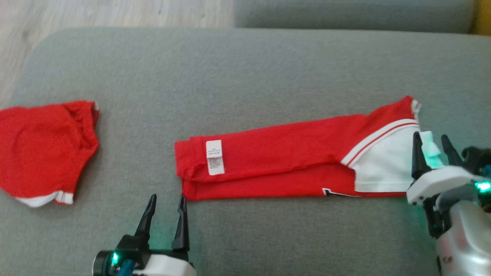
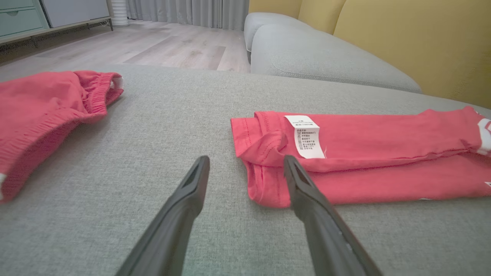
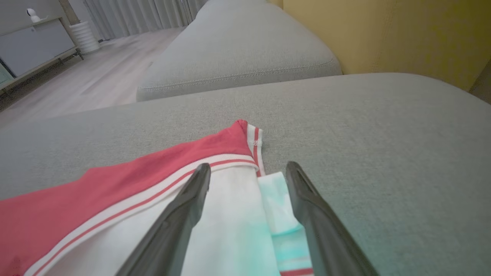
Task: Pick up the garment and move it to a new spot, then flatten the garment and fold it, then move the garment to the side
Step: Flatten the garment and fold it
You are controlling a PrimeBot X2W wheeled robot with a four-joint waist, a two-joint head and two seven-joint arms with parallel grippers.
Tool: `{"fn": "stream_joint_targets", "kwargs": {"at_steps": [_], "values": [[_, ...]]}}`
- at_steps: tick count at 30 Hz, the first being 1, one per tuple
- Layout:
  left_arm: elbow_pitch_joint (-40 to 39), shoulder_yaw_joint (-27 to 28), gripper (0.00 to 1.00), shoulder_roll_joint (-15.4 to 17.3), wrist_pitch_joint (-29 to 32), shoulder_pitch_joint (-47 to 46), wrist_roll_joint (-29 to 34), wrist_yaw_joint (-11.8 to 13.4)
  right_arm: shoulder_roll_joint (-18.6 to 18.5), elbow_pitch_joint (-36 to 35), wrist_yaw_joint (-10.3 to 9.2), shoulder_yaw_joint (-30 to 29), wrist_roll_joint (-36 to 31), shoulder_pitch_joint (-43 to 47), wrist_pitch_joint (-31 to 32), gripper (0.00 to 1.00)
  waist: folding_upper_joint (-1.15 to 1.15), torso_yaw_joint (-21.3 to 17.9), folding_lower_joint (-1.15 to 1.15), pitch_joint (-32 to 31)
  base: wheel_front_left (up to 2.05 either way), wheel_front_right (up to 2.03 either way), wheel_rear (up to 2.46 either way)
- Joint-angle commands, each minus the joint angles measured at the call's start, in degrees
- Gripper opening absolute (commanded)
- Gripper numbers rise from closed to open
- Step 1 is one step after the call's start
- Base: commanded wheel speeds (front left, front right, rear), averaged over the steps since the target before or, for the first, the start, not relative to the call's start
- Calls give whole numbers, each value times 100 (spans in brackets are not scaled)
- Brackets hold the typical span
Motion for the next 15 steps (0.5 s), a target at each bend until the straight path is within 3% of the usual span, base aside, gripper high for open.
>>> {"fn": "stream_joint_targets", "kwargs": {"at_steps": [1,9,13,14,15], "values": [[-127,109,100,-16,-56,-230,-48,51,-112,30,21,123,-30,-204,50,100,0,137,-2,180,0,0,0],[-91,-87,100,-16,-56,-404,-153,111,-364,1197,21,-56,-12,-728,643,100,0,315,-2,472,0,0,0],[-92,-95,100,-17,-56,-435,-185,139,-256,1490,21,273,270,-707,830,96,0,318,-2,503,0,0,0],[-86,-95,100,-17,-56,-438,-187,138,-213,1506,21,429,401,-677,880,9,0,302,-2,498,0,0,0],[-76,-95,100,-17,-56,-437,-186,133,-197,1510,21,578,532,-636,930,0,0,277,-2,488,0,0,0]]}}
